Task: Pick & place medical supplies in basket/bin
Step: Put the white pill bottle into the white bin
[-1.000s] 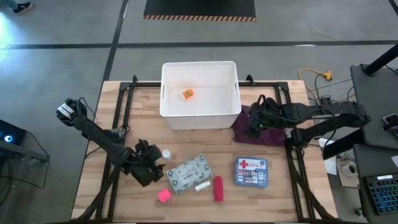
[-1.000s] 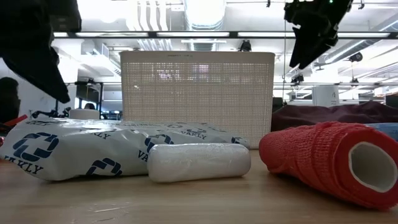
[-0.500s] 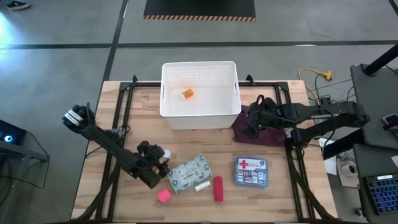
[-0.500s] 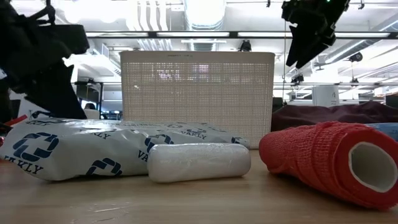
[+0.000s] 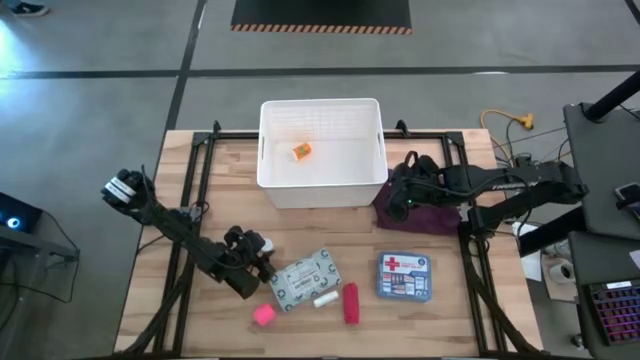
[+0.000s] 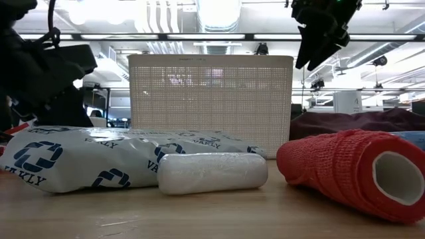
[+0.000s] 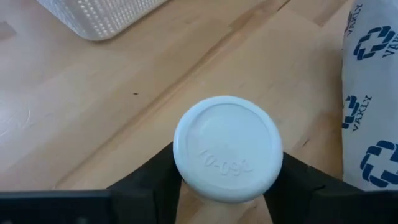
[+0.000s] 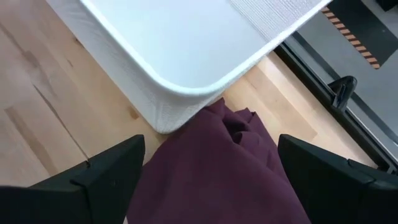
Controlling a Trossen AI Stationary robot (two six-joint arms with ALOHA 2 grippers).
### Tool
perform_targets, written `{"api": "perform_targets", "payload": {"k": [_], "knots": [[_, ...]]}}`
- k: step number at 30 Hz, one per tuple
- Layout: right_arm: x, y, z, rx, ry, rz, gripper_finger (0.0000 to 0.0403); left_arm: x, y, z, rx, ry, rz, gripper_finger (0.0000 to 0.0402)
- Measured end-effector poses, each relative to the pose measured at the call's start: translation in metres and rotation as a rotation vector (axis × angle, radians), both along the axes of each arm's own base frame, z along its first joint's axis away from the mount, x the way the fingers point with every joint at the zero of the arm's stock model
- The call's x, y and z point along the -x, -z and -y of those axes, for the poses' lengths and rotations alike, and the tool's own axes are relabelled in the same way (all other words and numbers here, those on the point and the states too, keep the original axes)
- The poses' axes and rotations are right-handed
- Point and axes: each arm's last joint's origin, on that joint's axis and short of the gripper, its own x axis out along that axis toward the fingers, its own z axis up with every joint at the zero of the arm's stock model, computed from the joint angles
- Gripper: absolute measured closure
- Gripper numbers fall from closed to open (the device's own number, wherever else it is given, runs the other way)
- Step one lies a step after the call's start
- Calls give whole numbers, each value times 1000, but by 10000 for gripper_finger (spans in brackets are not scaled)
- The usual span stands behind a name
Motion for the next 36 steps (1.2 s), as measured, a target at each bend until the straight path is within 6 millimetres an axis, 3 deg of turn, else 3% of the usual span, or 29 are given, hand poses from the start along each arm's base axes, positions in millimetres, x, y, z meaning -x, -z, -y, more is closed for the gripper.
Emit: {"api": "perform_targets", "payload": {"k": [5, 9, 12, 16, 20, 23, 27, 32, 36], "knots": [[1, -1, 0, -1, 3, 5, 44, -1, -6, -1, 4, -4, -3, 240], [1, -6, 1, 50, 29, 22, 44, -3, -38, 0, -43, 25, -9, 239], [2, -14, 3, 108, 53, 47, 44, 2, -76, -6, -123, 33, -22, 241], [4, -25, 4, 165, 64, 75, 44, 13, -142, -24, -240, 11, 80, 242], [5, -32, 5, 184, 56, 88, 44, 17, -205, -52, -355, -55, 237, 243], [5, -34, 5, 184, 52, 95, 44, 11, -234, -77, -404, -61, 264, 243], [4, -32, 5, 183, 54, 99, 44, -12, -240, -122, -441, 2, 223, 243], [3, -29, 4, 177, 62, 112, 44, -35, -215, -195, -284, 8, 186, 226], [3, -29, 4, 154, 100, 143, 44, -37, -200, -215, -175, -54, 138, 168]]}}
